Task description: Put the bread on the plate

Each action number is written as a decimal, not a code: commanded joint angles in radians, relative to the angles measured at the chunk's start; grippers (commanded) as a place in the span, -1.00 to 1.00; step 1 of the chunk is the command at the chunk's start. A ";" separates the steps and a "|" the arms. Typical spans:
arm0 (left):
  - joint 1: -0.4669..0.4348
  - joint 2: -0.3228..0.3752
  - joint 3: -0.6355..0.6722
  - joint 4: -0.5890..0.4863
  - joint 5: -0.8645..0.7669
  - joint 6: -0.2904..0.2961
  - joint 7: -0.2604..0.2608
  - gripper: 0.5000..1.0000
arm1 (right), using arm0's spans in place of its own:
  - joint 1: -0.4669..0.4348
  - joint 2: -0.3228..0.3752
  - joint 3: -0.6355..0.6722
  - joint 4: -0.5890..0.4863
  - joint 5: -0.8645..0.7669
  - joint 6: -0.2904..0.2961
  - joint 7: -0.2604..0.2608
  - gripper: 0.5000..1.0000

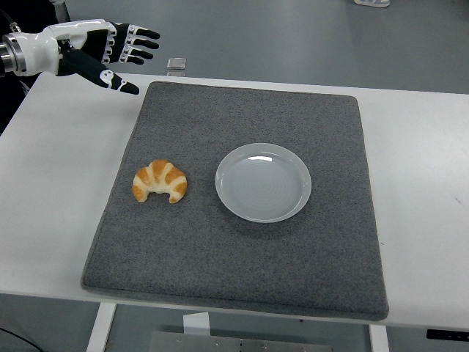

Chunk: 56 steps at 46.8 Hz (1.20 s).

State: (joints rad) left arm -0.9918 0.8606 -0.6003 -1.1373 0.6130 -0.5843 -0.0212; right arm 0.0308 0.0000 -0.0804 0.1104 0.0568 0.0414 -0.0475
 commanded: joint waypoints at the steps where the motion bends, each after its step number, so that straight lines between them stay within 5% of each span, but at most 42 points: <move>1: 0.021 0.011 -0.001 -0.039 0.001 0.000 0.001 0.99 | 0.000 0.000 0.001 0.000 0.000 0.000 0.000 0.81; 24: 0.114 0.103 -0.010 -0.137 0.036 0.007 -0.037 0.96 | 0.000 0.000 -0.001 0.000 0.000 0.000 0.000 0.81; 44: 0.214 0.110 -0.006 -0.177 0.313 0.046 -0.157 0.93 | 0.000 0.000 -0.001 0.000 0.000 0.000 0.000 0.81; 56: 0.285 0.094 0.002 -0.219 0.441 0.236 -0.213 0.93 | 0.000 0.000 0.001 0.000 0.000 0.000 0.000 0.81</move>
State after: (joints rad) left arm -0.7192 0.9615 -0.6001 -1.3503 1.0361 -0.3846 -0.2292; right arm 0.0307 0.0000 -0.0803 0.1104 0.0568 0.0414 -0.0476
